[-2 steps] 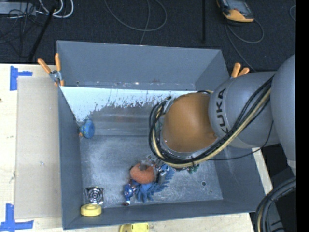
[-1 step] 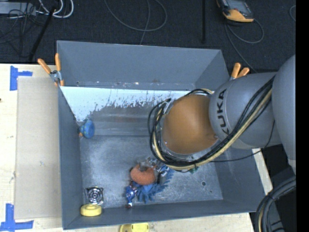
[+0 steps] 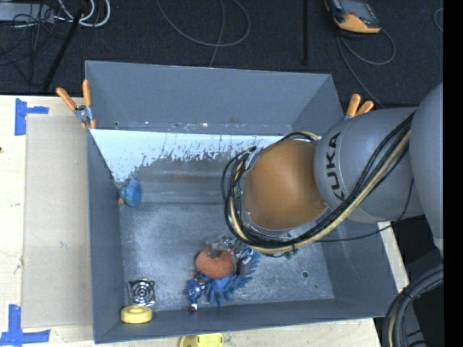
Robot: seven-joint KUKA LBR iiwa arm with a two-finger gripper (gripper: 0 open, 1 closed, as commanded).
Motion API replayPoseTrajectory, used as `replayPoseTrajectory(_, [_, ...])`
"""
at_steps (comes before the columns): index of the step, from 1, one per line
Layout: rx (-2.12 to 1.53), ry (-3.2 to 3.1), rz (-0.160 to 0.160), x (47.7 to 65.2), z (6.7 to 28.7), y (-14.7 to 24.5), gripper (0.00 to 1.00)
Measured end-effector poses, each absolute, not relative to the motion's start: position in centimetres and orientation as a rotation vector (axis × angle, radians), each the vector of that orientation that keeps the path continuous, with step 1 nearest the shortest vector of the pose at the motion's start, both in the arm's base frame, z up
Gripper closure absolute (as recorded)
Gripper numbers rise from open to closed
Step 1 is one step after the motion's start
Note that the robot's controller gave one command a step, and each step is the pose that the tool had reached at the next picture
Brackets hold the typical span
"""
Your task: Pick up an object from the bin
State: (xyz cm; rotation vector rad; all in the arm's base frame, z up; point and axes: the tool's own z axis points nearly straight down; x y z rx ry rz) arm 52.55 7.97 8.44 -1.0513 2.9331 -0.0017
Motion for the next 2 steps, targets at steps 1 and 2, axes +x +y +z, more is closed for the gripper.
replayPoseTrajectory(1, [-1.014,2.966,0.002,52.2,10.0,7.9,1.0])
replayPoseTrajectory(2, [-0.978,2.982,0.001,52.2,11.3,7.9,1.0])
